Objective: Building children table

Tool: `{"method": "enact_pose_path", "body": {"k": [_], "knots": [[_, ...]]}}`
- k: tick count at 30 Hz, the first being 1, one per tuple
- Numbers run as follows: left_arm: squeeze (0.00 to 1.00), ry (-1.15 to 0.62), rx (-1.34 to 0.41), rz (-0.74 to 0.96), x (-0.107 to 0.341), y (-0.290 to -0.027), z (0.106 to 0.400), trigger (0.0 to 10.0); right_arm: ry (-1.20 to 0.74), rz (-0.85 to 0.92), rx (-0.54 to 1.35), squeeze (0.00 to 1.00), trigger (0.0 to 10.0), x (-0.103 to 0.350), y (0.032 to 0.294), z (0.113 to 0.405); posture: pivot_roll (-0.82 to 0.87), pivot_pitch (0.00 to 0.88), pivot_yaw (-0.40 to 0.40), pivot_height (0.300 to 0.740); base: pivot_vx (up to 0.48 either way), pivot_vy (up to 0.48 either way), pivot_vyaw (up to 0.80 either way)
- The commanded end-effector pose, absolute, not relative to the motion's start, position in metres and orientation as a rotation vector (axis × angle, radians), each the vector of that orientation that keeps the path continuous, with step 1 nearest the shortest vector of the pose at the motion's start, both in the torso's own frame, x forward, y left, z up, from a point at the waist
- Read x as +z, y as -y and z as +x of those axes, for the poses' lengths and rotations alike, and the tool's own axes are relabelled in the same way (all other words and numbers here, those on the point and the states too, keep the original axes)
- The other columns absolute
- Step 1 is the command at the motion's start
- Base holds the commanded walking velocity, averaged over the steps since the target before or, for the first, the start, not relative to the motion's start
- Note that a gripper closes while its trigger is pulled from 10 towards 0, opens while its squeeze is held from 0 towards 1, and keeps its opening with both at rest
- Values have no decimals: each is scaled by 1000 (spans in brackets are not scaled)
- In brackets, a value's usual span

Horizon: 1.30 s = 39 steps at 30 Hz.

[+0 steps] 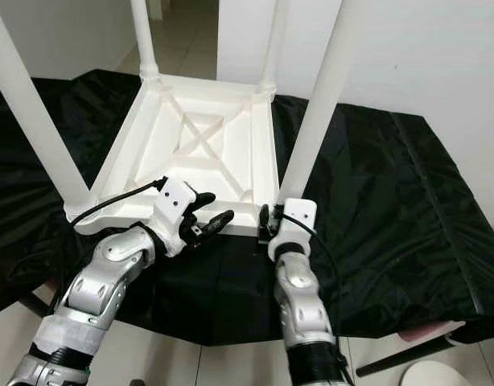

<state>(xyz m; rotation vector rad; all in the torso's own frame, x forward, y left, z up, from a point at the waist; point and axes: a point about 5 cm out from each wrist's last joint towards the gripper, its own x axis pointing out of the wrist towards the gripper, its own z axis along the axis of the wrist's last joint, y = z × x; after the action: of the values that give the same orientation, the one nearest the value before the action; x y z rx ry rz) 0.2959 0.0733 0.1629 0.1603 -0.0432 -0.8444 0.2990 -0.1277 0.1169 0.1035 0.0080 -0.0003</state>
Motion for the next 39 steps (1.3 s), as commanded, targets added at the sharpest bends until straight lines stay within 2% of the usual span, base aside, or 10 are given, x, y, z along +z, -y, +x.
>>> {"method": "enact_pose_path", "body": {"k": [1,9,10,15,27,28,29,30,31,39], "knots": [[0,37,-794,161,162,-75,296,10000,0,109,25,1000,10000,116,132,296,104,49,-97,740,0,0,0],[0,40,-782,163,163,-76,294,10000,15,69,177,1000,10000,117,169,301,124,41,-99,740,0,0,0],[0,41,-781,165,163,-77,295,10000,19,44,207,0,10000,119,173,304,129,37,-97,740,0,0,0],[0,48,-768,167,166,-78,297,10000,44,-13,354,0,10000,131,182,319,137,44,-100,740,0,0,0],[0,48,-753,162,166,-79,296,10000,13,-120,643,0,10000,140,163,341,143,59,-105,740,0,0,0],[0,48,-754,161,167,-78,295,10000,-10,-129,668,0,9098,137,162,343,143,59,-105,740,0,0,0],[0,48,-754,161,167,-78,295,10000,-10,-129,668,0,9098,137,162,343,143,59,-105,740,0,0,0],[0,49,-755,161,168,-78,295,10000,-29,-140,692,0,1294,134,162,343,145,63,-103,740,0,0,0],[0,49,-756,162,168,-78,296,10000,-45,-136,714,0,0,130,163,343,146,64,-100,740,0,0,0],[0,49,-767,168,170,-78,297,10000,-88,-118,726,0,0,116,174,336,133,72,-84,740,0,0,0]]}}
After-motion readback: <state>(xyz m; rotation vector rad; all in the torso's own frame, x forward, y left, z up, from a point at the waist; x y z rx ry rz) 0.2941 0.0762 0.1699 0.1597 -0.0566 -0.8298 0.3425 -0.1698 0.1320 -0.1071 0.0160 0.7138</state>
